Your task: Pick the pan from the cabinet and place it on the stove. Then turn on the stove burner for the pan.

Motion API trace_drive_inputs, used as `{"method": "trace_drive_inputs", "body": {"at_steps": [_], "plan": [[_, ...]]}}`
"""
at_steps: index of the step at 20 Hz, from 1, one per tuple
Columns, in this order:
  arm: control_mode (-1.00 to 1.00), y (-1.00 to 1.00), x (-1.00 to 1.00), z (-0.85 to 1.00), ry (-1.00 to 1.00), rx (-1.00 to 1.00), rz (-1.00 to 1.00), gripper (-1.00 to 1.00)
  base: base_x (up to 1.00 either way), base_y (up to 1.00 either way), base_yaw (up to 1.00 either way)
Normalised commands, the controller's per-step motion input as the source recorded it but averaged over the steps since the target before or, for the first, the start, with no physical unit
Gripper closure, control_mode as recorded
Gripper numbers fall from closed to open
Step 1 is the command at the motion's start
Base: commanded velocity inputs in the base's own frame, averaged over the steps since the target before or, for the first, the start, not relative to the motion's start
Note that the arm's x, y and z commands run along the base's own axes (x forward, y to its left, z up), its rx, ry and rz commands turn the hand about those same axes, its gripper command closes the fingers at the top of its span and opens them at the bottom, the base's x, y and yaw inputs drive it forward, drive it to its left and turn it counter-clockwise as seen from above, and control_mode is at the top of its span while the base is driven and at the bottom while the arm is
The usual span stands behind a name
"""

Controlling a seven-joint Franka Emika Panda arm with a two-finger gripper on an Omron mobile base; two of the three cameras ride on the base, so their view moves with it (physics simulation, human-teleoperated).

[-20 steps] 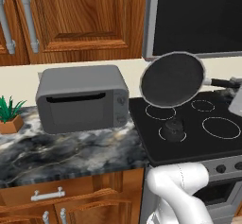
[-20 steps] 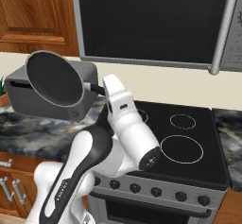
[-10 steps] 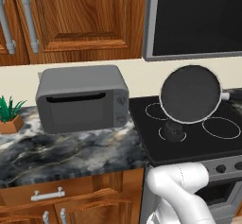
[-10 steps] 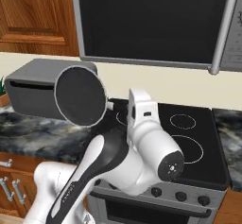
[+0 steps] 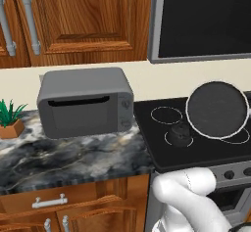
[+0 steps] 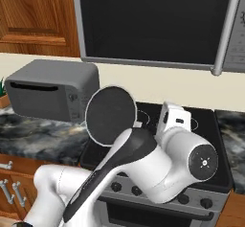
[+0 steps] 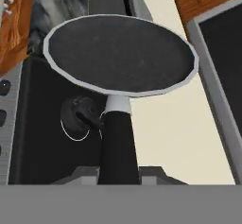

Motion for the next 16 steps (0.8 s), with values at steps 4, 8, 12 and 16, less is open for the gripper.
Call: {"method": "trace_drive_inputs", "body": {"at_steps": [4, 8, 12, 16], "plan": [[-1.0, -0.83, -0.02, -0.38, 0.32, 0.05, -0.14, 1.0, 0.0, 0.0, 0.0], [-1.0, -0.83, 0.0, -0.43, 0.32, 0.03, -0.14, 1.0, 0.0, 0.0, 0.0], [-1.0, -0.73, 0.0, -0.46, 0.32, 0.04, -0.14, 1.0, 0.0, 0.0, 0.0], [-1.0, -0.66, 0.01, -0.5, 0.3, 0.07, -0.15, 1.0, 0.0, 0.0, 0.0]]}}
